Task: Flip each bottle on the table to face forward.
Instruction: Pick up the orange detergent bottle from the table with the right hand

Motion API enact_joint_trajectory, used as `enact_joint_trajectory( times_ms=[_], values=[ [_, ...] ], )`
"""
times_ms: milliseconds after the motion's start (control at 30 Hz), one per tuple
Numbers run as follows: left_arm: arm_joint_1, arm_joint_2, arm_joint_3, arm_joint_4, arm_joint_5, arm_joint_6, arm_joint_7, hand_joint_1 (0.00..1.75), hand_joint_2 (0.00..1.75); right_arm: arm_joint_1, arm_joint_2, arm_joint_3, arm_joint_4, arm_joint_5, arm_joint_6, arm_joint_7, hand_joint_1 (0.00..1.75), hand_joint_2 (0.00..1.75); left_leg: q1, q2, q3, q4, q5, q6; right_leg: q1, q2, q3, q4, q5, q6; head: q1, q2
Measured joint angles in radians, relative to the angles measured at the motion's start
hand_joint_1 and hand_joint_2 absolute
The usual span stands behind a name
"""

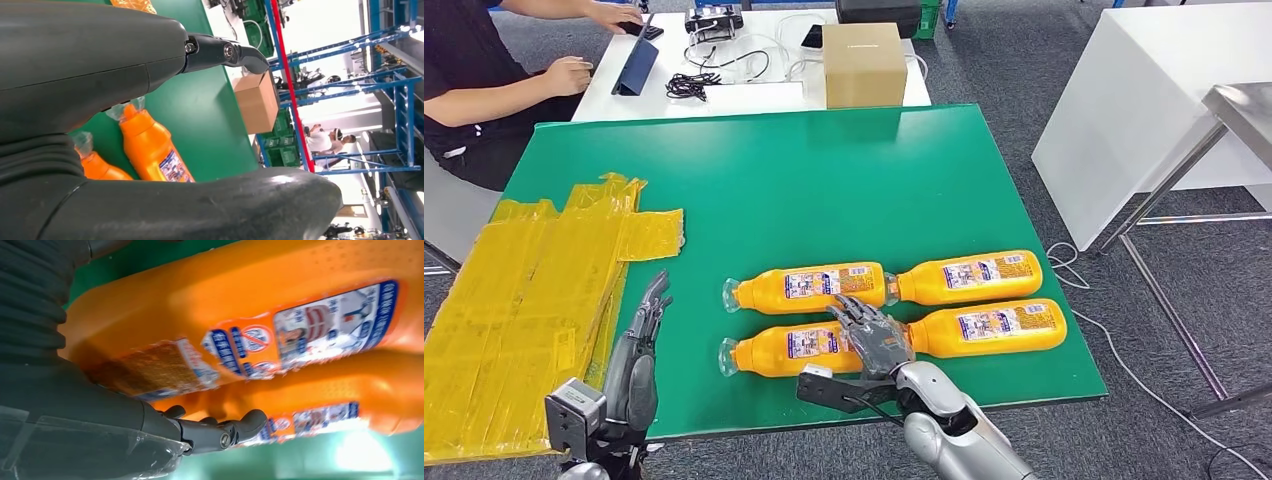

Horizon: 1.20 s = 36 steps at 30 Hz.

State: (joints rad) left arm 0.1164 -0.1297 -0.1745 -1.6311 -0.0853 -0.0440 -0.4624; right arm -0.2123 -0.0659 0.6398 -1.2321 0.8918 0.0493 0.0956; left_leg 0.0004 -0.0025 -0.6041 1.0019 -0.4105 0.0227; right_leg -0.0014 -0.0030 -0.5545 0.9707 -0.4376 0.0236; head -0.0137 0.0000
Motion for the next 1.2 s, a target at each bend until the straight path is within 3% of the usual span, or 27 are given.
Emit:
enact_joint_trajectory(
  times_ms=[300, 433, 1200],
  values=[
    [-0.015, 0.0, 0.0, 0.002, 0.002, -0.001, 0.008, 0.0, 0.0, -0.029, 0.0, 0.03, 0.03, -0.004, 0.016, 0.003, 0.0, 1.75, 0.0, 0.0, 0.004, 0.0, 0.0, 0.0, 0.0, 0.0, 0.004, 0.0, 0.0, 0.0, 0.0, 0.0],
    [-0.016, 0.0, 0.0, 0.005, 0.006, -0.001, 0.008, 0.0, 0.0, -0.04, -0.003, 0.039, 0.04, -0.023, 0.039, 0.008, 1.75, 1.75, 0.0, 0.0, 0.005, 0.0, 0.0, 0.0, 0.0, 0.0, 0.005, 0.0, 0.0, -0.001, 0.0, 0.0],
    [-0.068, 0.017, -0.044, 0.054, 0.068, 0.009, 0.024, 0.0, 0.0, -0.107, -0.081, 0.138, 0.058, -0.172, 0.18, 0.088, 1.75, 1.75, 0.0, 0.004, 0.016, 0.0, -0.003, 0.0, 0.0, 0.002, 0.004, -0.001, -0.001, -0.001, 0.0, 0.0]
  ],
)
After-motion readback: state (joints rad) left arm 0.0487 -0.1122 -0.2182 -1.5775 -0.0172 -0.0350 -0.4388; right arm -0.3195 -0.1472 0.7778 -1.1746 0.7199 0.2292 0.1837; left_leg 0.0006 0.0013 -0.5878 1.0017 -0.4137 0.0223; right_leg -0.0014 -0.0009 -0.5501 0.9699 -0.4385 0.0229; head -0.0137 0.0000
